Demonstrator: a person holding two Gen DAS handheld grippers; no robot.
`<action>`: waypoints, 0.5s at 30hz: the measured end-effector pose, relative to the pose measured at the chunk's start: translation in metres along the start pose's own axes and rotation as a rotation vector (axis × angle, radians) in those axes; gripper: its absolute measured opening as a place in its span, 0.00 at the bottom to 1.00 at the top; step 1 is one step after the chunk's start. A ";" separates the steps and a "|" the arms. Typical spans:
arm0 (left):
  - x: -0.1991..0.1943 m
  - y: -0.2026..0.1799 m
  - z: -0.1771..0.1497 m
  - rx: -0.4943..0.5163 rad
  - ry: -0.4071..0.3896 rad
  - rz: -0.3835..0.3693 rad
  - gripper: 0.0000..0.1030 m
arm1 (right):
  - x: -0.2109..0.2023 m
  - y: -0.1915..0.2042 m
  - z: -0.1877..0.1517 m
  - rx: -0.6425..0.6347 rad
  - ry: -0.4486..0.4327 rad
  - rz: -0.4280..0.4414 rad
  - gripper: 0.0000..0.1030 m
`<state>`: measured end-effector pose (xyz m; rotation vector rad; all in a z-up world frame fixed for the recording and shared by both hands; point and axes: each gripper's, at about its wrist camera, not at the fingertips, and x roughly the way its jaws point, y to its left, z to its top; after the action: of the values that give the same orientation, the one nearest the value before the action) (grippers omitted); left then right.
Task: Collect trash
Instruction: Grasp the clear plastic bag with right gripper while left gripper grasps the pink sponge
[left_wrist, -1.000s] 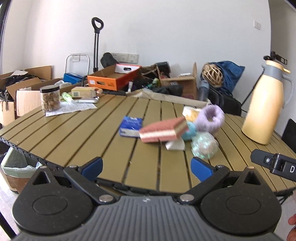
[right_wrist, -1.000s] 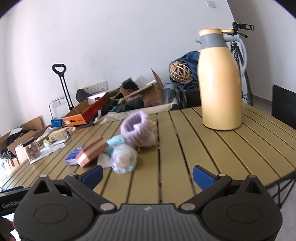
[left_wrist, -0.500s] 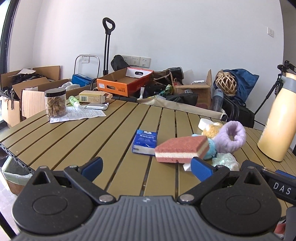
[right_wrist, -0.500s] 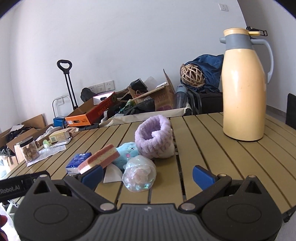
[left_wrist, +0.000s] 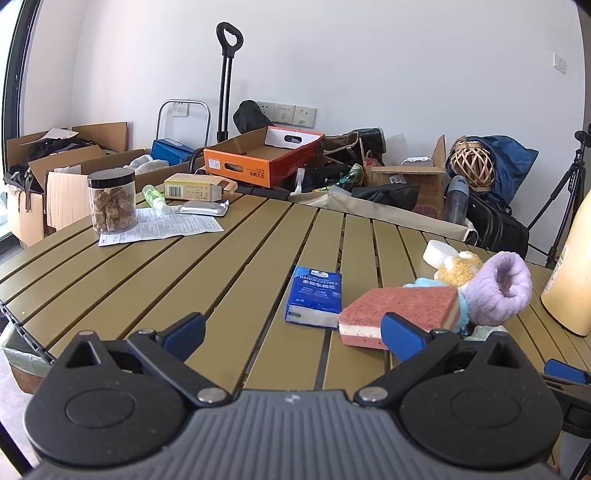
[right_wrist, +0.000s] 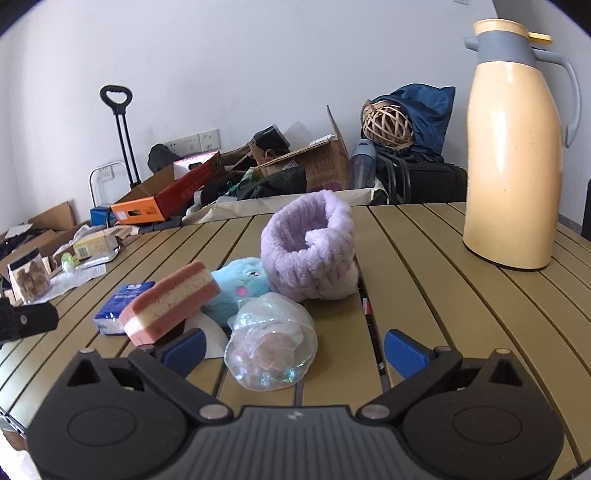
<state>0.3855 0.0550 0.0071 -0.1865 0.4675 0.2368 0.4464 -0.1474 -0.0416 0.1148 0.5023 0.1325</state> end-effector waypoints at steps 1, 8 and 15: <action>0.002 0.001 0.000 -0.004 0.003 -0.001 1.00 | 0.003 0.002 0.001 -0.008 0.002 0.003 0.96; 0.011 0.004 -0.002 0.005 0.018 0.000 1.00 | 0.019 0.006 0.006 -0.017 0.024 0.000 0.81; 0.013 0.002 -0.005 0.017 0.024 0.000 1.00 | 0.029 0.001 0.004 0.018 0.056 0.046 0.40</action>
<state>0.3942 0.0584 -0.0037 -0.1731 0.4934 0.2308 0.4738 -0.1421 -0.0518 0.1406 0.5570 0.1768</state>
